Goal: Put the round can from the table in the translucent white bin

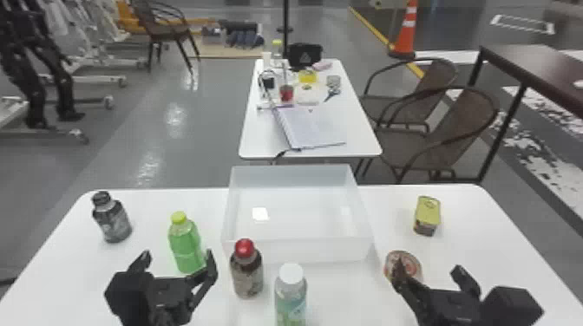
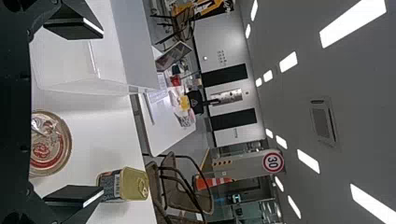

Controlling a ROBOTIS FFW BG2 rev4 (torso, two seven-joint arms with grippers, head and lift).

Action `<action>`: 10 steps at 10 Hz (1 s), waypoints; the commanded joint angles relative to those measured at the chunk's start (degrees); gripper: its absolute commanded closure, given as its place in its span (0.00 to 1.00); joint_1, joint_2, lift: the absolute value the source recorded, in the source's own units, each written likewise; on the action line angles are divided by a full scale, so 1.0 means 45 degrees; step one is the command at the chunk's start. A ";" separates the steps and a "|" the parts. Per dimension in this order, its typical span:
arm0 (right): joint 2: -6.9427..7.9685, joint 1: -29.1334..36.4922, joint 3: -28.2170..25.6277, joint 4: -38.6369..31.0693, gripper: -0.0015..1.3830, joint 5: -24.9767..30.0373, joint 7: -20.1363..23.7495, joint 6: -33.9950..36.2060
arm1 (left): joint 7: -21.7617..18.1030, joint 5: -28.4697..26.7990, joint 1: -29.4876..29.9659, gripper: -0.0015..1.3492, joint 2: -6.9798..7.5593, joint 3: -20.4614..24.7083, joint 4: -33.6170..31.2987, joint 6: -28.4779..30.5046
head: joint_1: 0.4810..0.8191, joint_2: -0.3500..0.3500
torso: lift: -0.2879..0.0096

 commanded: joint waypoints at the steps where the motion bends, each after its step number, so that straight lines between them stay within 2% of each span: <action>1: -0.0002 0.0006 -0.0015 0.0000 0.09 -0.0023 0.0000 -0.0002 | 0.0001 0.0019 -0.0001 0.08 -0.0033 0.0000 0.0000 0.0004 | 0.20 0.50 | 0.63; 6: 0.0155 0.0162 0.0005 -0.0117 0.09 0.0153 -0.0430 -0.0177 | 0.0001 0.0039 0.0019 0.08 -0.0033 0.0000 0.0000 0.0004 | 0.20 0.50 | 0.63; 10: 0.0155 0.0221 -0.0269 0.0566 0.09 0.0329 -0.0996 -0.0646 | 0.0001 0.0097 0.0038 0.08 -0.0033 0.0020 0.0000 0.0024 | 0.20 0.50 | 0.63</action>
